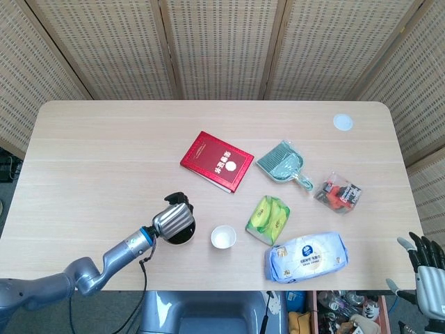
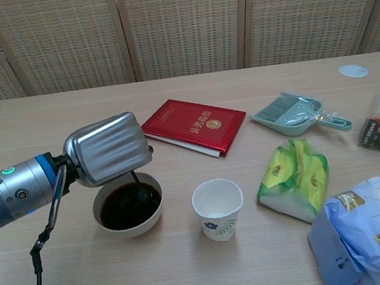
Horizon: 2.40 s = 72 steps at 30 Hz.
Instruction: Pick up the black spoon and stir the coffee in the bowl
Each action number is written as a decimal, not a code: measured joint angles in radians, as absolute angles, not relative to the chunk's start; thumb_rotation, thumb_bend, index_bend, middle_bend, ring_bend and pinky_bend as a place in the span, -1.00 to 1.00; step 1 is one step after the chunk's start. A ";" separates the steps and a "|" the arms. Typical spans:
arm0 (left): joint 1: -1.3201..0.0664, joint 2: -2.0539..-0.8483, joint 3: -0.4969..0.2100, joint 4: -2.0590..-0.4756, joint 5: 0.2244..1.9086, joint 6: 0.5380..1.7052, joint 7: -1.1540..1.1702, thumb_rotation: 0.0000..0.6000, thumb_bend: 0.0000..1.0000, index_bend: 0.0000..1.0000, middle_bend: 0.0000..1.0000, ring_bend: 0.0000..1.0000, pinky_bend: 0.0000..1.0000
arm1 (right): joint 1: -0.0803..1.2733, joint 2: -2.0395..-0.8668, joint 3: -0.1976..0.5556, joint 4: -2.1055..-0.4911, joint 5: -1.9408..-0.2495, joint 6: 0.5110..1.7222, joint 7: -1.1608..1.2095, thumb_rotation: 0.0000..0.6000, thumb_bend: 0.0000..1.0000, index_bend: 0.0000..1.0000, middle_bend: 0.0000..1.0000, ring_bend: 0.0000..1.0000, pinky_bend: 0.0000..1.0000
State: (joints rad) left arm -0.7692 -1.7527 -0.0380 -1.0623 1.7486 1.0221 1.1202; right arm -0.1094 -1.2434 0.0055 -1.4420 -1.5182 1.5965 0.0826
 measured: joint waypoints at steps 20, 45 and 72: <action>-0.749 -1.677 0.029 -1.128 1.777 1.048 1.075 1.00 -0.22 0.32 0.39 0.31 0.43 | -0.113 -1.245 0.009 -1.431 -1.516 1.593 0.097 1.00 -0.53 -0.56 -0.69 -0.96 -0.81; -0.773 -1.710 -0.037 -1.149 1.682 0.978 1.129 1.00 -0.22 0.32 0.39 0.31 0.43 | -0.132 -1.244 0.013 -1.411 -1.509 1.607 0.123 1.00 -0.53 -0.56 -0.69 -0.96 -0.81; -0.753 -1.690 -0.037 -1.242 1.633 0.961 1.181 1.00 -0.22 0.32 0.39 0.31 0.43 | -0.133 -1.251 0.015 -1.394 -1.508 1.600 0.140 1.00 -0.53 -0.56 -0.69 -0.96 -0.81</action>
State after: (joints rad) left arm -0.7529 -1.6895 -0.0374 -1.2417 1.6333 0.9605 1.1814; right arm -0.1329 -1.2510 0.0146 -1.3943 -1.5078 1.5996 0.1403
